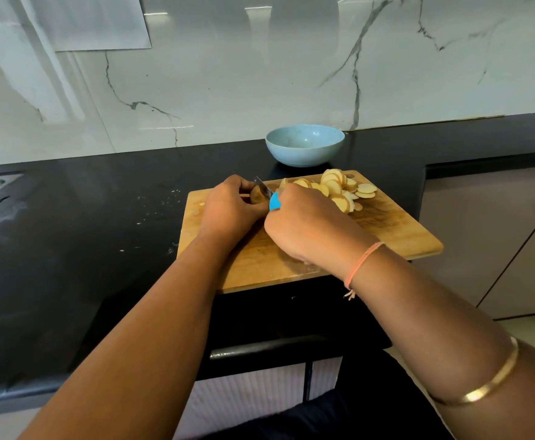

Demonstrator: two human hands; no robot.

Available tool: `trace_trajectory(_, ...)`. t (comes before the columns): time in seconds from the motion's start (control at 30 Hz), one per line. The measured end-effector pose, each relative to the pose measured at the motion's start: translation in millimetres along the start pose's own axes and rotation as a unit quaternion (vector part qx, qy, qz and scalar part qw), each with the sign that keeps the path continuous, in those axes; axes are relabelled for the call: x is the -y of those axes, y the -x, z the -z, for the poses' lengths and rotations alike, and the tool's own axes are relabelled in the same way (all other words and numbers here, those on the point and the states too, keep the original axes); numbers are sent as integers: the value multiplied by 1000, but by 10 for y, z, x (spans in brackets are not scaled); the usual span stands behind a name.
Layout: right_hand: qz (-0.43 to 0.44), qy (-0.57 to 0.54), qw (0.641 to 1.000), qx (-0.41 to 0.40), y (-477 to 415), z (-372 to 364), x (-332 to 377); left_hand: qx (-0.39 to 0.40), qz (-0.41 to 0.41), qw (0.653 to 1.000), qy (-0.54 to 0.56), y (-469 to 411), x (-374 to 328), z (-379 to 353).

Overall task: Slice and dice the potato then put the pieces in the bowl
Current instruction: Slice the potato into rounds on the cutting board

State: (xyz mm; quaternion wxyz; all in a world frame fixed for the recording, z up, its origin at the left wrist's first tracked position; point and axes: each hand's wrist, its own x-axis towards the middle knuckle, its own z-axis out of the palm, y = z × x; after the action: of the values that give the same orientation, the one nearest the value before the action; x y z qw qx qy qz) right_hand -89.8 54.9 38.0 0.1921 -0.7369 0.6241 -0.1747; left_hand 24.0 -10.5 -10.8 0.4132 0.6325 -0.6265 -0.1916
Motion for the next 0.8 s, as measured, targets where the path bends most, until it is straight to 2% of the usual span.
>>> trace_trajectory(0.5, 28, -7, 999, -19, -122, -59, -47, -8, -29, 999, -30, -76, 110, 75)
trace_trajectory(0.63, 51, 25, 998, -27, -103, -146, -78, -40, -43, 998, 21, -97, 105, 24)
trace_trajectory(0.8, 76, 61, 994, -56, -112, -264, -114, -72, 25, 986, 146, -249, 139, -4)
